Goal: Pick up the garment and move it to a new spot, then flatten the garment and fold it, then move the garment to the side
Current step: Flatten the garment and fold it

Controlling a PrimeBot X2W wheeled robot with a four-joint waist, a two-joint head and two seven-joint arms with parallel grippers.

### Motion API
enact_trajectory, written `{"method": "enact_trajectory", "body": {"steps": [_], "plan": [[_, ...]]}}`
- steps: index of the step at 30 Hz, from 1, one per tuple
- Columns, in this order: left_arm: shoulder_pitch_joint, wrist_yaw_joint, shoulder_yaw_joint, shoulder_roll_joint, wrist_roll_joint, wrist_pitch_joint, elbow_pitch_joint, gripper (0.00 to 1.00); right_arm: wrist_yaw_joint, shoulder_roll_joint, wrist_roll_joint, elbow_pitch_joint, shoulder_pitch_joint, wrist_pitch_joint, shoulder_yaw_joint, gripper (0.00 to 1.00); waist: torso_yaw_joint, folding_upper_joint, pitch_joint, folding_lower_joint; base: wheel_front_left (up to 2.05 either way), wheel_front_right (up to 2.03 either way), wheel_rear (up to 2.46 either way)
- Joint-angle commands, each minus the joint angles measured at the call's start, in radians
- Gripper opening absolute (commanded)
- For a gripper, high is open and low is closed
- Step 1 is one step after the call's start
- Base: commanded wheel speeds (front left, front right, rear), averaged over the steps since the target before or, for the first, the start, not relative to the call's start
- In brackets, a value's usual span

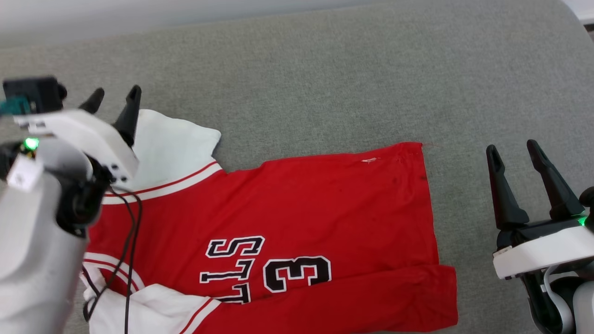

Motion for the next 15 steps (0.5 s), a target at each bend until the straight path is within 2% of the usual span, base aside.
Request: {"method": "enact_trajectory", "body": {"steps": [1, 5, 8, 15], "plan": [[-0.051, -0.009, -0.007, 0.017, -0.014, 0.068, 0.025, 1.00, 0.000, 0.008, 0.004, 0.005, -0.014, -0.008, -0.005, 1.00, -0.017, 0.0000, 0.029, -0.0003, 0.00, 0.00, 0.00], [-0.177, -0.018, -0.024, 0.067, -0.070, 0.311, 0.085, 1.00, 0.000, 0.017, 0.012, 0.022, -0.020, -0.020, -0.005, 1.00, -0.033, 0.0000, 0.058, -0.0003, 0.00, 0.00, 0.00], [-0.245, 0.013, -0.042, 0.096, -0.089, 0.486, 0.117, 1.00, 0.000, 0.023, 0.017, 0.031, -0.030, -0.030, 0.002, 1.00, -0.046, 0.0000, 0.081, -0.0003, 0.00, 0.00, 0.00], [-0.309, 0.078, -0.061, 0.126, -0.121, 0.711, 0.165, 1.00, 0.000, 0.037, 0.036, 0.067, -0.050, -0.060, 0.011, 1.00, -0.076, 0.0000, 0.141, -0.0003, 0.00, 0.00, 0.00]]}}
